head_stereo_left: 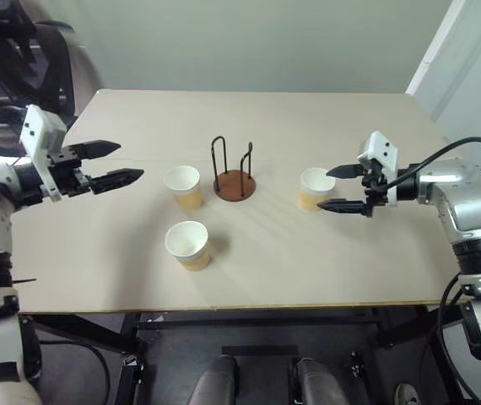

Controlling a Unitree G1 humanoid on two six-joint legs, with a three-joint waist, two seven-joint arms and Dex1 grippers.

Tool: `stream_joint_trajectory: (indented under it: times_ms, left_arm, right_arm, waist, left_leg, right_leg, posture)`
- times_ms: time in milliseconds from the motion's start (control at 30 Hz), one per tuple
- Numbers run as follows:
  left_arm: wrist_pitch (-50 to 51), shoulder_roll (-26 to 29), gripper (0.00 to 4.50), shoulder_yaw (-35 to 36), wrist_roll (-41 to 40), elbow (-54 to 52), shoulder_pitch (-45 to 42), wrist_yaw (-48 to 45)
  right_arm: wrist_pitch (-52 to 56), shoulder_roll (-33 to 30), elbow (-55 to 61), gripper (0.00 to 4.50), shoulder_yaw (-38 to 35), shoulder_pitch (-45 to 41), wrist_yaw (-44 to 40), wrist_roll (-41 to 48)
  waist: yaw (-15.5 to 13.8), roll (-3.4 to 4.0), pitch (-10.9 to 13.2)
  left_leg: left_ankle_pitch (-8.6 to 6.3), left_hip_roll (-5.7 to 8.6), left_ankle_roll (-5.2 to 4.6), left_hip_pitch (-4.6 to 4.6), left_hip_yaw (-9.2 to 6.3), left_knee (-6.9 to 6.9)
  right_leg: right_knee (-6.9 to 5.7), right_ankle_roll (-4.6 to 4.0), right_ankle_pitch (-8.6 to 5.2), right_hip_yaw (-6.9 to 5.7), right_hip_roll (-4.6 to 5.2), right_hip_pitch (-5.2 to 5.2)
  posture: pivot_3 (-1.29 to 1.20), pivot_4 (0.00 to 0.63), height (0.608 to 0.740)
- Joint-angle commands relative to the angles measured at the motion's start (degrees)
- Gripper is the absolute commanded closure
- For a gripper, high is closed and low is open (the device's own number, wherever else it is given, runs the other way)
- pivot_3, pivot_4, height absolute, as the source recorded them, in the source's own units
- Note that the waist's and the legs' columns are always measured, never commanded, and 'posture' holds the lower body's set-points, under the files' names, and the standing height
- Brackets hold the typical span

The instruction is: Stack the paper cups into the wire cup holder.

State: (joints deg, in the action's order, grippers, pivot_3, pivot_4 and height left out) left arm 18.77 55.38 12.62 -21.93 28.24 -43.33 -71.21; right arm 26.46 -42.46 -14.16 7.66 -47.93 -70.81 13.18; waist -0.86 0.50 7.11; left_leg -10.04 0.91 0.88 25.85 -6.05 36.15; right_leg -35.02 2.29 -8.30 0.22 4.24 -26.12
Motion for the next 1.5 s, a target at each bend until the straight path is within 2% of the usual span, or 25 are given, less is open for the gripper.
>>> stream_joint_trajectory:
  times_ms: [33,600,833,1200,1500]
  left_arm:
    - [-2.07,0.92,0.0,-0.59,1.46,1.69,-3.24,-0.07]
    - [-10.8,-7.32,0.0,-8.34,10.44,16.06,-18.56,3.29]
    - [-11.16,-9.02,0.0,-10.82,11.73,20.05,-19.21,-2.68]
    - [-17.79,-13.81,0.0,-10.09,14.22,29.14,-21.21,3.69]
    - [-18.06,-18.03,0.0,-10.63,15.06,32.16,-23.75,3.85]
  right_arm:
    - [-0.35,-1.32,1.73,0.15,-1.59,-0.39,0.24,0.02]
    - [1.62,-5.78,5.54,0.15,-4.16,3.03,2.03,0.57]
    - [2.78,-7.95,6.58,0.15,-4.62,3.19,1.38,1.0]
    - [4.72,-9.96,9.18,0.15,-5.12,3.66,1.29,2.16]
    - [5.54,-9.87,10.37,0.15,-5.21,3.7,1.63,2.42]
  waist:
    - [0.01,0.0,0.0]
    - [-0.3,0.0,0.0]
    - [-0.09,-0.01,0.0]
    - [-0.38,0.0,0.0]
    - [-0.41,-0.01,0.0]
  left_leg:
    - [-0.01,0.0,0.02,0.0,0.0,0.0]
    - [0.1,0.01,-0.19,0.05,0.01,0.0]
    - [0.11,0.0,-0.21,0.04,0.05,0.0]
    - [0.19,0.04,-0.35,0.09,0.05,0.06]
    - [0.24,0.05,-0.39,0.08,0.08,0.07]
  right_leg:
    - [0.0,0.0,0.0,0.0,0.0,0.0]
    - [0.07,-0.01,0.01,-0.01,0.01,0.01]
    - [0.06,0.02,0.02,0.0,0.0,0.0]
    - [0.09,0.19,0.07,0.0,0.0,0.03]
    - [0.1,0.3,0.11,0.01,0.0,0.06]
  posture:
    - [0.0,0.15,0.74]
    - [0.0,0.15,0.74]
    - [0.0,0.15,0.74]
    - [0.0,0.15,0.74]
    - [0.0,0.15,0.74]
